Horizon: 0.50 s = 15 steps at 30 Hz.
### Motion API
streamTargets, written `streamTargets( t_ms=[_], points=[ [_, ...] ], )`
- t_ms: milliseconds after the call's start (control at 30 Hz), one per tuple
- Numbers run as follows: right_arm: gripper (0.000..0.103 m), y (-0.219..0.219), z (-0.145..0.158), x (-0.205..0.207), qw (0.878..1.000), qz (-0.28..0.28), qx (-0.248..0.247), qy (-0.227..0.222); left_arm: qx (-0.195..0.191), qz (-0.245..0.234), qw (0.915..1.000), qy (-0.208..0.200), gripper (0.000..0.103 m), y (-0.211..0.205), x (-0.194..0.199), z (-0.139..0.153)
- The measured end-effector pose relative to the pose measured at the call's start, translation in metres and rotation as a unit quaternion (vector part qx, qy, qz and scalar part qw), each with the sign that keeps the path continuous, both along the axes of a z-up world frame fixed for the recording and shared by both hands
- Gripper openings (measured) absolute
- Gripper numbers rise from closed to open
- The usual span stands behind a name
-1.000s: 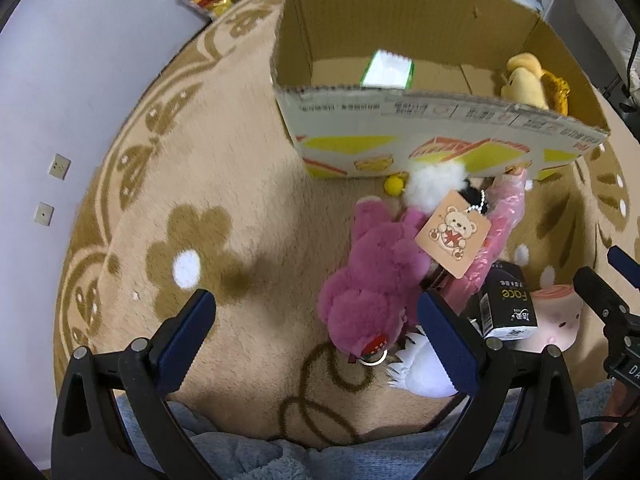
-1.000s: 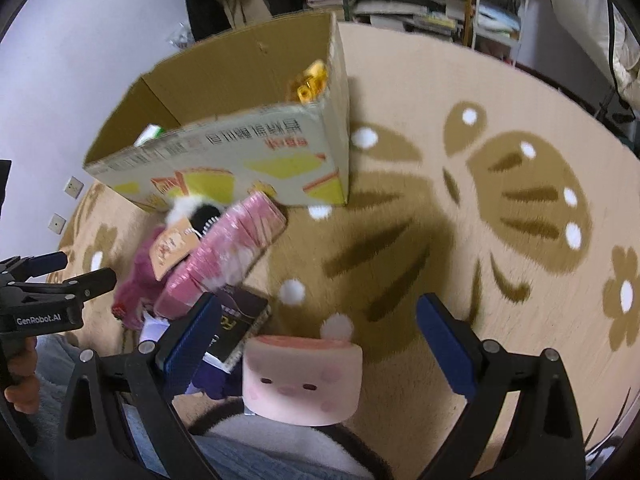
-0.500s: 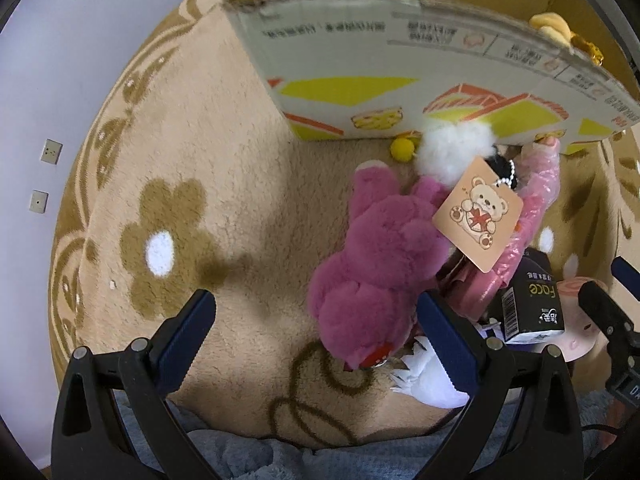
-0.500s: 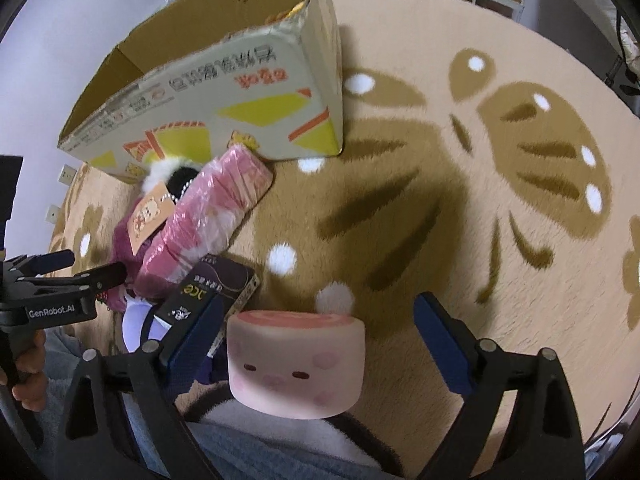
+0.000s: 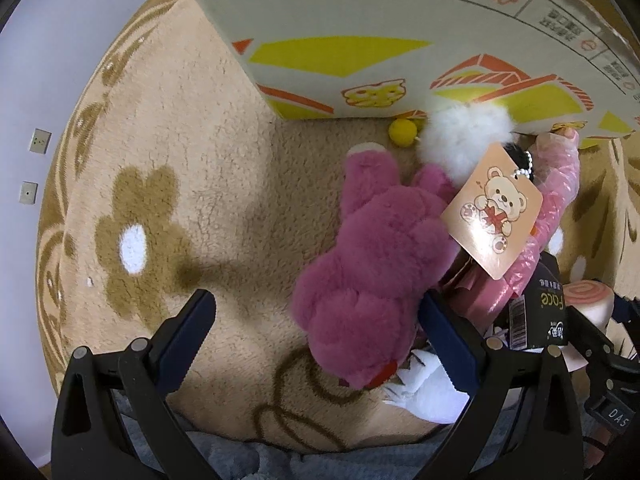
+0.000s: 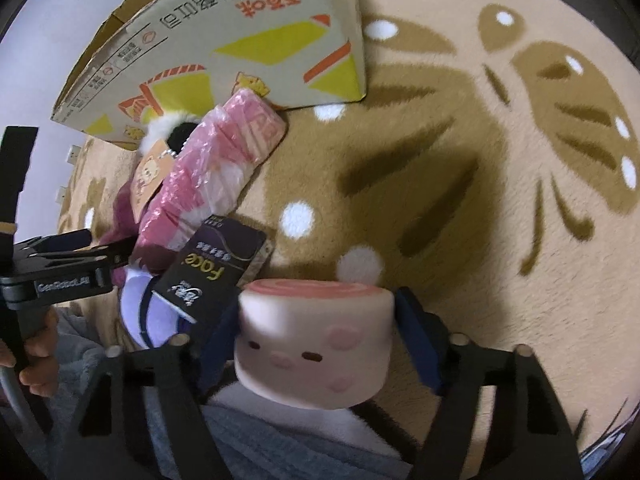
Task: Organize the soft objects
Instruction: 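Grasp the pink plush bear with the left tool while the right tool grasps the pillow plush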
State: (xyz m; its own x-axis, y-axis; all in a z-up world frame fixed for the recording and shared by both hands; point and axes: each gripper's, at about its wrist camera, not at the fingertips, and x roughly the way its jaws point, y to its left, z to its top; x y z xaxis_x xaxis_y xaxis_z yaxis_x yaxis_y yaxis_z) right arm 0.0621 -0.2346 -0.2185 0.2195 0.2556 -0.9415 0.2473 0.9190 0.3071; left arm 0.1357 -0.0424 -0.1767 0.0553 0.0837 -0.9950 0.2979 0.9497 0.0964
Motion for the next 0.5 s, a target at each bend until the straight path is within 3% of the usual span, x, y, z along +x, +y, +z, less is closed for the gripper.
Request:
streamTargets(
  t_ms=[200, 500],
  points=[
    [0.062, -0.003, 0.003, 0.0, 1.0, 0.0, 0.0, -0.008, -0.025, 0.008, 0.9996, 0.008, 0.098, 0.001, 0.008, -0.007],
    [0.048, 0.003, 0.009, 0.004, 1.0, 0.008, -0.012, -0.022, -0.079, 0.013, 0.9964, 0.027, 0.067, 0.005, 0.019, -0.022]
  ],
)
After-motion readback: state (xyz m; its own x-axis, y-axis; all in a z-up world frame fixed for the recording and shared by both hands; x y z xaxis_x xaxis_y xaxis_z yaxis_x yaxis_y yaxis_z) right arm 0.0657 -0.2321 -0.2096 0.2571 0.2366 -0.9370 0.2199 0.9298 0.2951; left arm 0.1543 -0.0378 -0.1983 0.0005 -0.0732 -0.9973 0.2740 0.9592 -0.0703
